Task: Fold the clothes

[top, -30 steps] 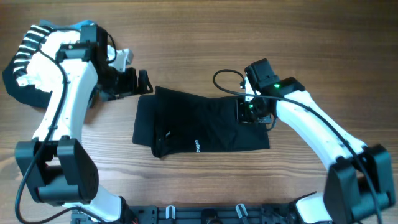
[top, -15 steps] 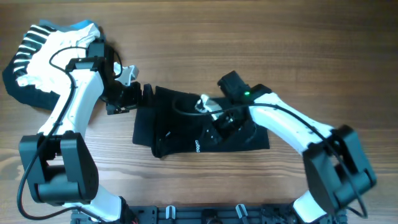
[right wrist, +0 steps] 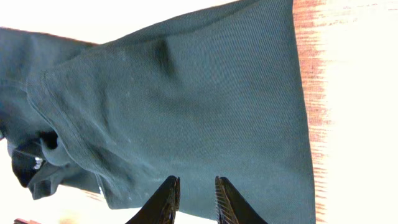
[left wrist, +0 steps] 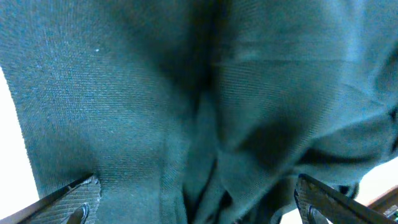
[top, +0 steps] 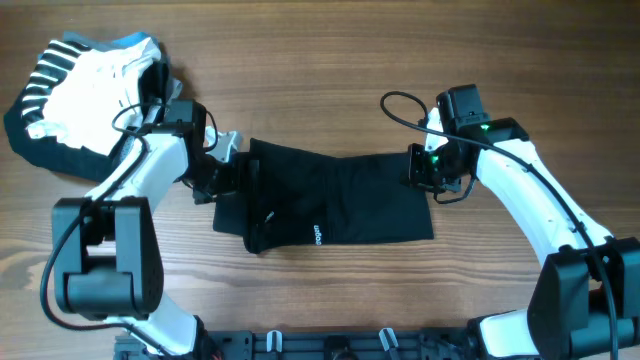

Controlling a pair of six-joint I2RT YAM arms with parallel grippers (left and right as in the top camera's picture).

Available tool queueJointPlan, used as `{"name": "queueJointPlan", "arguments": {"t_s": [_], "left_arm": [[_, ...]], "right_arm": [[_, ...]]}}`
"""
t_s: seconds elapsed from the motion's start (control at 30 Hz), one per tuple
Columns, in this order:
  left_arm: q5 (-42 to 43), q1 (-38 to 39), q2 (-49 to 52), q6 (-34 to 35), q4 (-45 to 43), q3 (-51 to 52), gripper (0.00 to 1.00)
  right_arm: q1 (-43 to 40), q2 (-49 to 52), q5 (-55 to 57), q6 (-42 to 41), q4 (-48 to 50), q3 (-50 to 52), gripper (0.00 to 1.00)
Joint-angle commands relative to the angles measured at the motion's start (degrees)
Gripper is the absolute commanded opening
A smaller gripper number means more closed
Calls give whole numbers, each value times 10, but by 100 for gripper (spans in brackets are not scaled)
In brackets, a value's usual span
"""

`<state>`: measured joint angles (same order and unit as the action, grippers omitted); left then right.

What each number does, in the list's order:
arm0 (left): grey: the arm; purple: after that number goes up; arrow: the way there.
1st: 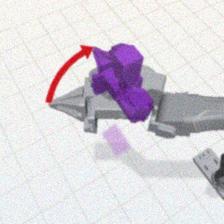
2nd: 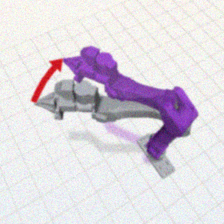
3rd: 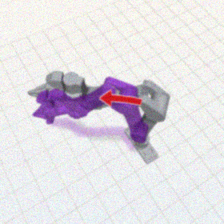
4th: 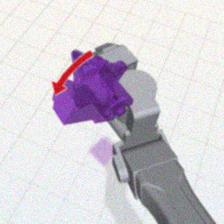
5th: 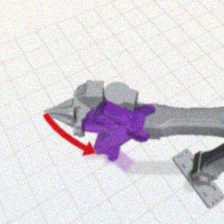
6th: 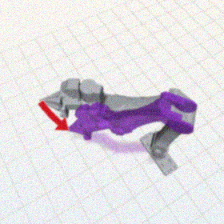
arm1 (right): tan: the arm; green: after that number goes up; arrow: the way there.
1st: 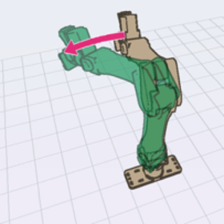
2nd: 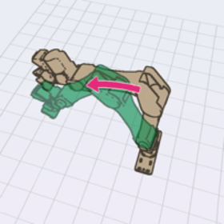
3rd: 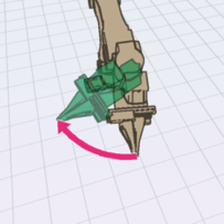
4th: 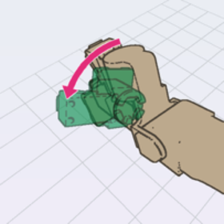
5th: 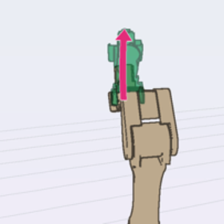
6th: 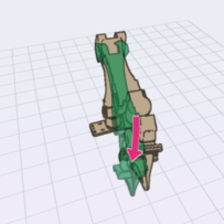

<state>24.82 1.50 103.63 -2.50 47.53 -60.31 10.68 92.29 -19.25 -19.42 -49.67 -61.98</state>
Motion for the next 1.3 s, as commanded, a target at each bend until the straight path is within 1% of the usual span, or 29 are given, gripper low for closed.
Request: {"name": "queueJointPlan", "arguments": {"t_s": [0.0,0.07,0.1,0.17,0.23,0.33,0.43,0.47,0.5,0.57,0.6,0.67,0.73,0.9,0.93,1.0,1.03,1.1,1.13,1.17,1.2,1.27], "left_arm": [[-17,1,23,-3,-16,3,100],[-14,7,34,-4,-24,3,99],[-24,10,36,-5,-16,3,98],[-28,7,34,-12,-5,3,100],[-28,-14,23,-14,6,-1,98],[-28,-57,1,-18,31,-15,99],[-28,-96,-5,-18,28,-15,99],[-26,-105,2,-18,18,-12,96],[-26,-106,5,-18,10,-8,95],[-14,-99,18,-18,-18,10,99],[9,-93,24,-28,-28,19,99],[84,-77,33,-93,-32,36,99],[124,-59,35,-139,-30,50,100],[125,-15,46,-157,-34,71,100],[125,-6,49,-165,-34,73,98],[124,17,50,-166,-36,78,88],[123,27,50,-166,-37,78,80],[116,36,50,-164,-39,78,55],[116,37,50,-163,-39,78,48],[113,34,50,-156,-38,77,35],[95,28,49,-125,-36,74,21],[77,15,48,-94,-22,60,12]], "right_arm": [[2,-7,8,14,-6,-7,24],[2,-6,8,14,-5,0,25],[2,-6,8,14,-5,5,24],[2,-6,8,14,-5,12,25],[2,-6,9,15,-3,17,24],[2,-6,10,14,-2,17,25],[2,-6,10,14,5,17,26],[2,-6,10,14,9,17,26],[2,-6,10,13,13,17,26],[2,-6,10,13,18,17,27],[2,-6,10,13,20,17,27],[2,-6,10,13,24,17,27],[2,-6,10,13,24,17,27],[2,-6,10,13,26,17,27],[2,-6,10,13,27,17,27],[2,-6,10,14,27,17,27],[2,-6,10,14,27,17,27],[2,-6,11,14,27,17,27],[2,-6,12,14,27,17,27],[2,-6,12,14,27,17,27],[2,-6,12,14,25,17,27],[2,-6,12,14,24,17,27]]}}
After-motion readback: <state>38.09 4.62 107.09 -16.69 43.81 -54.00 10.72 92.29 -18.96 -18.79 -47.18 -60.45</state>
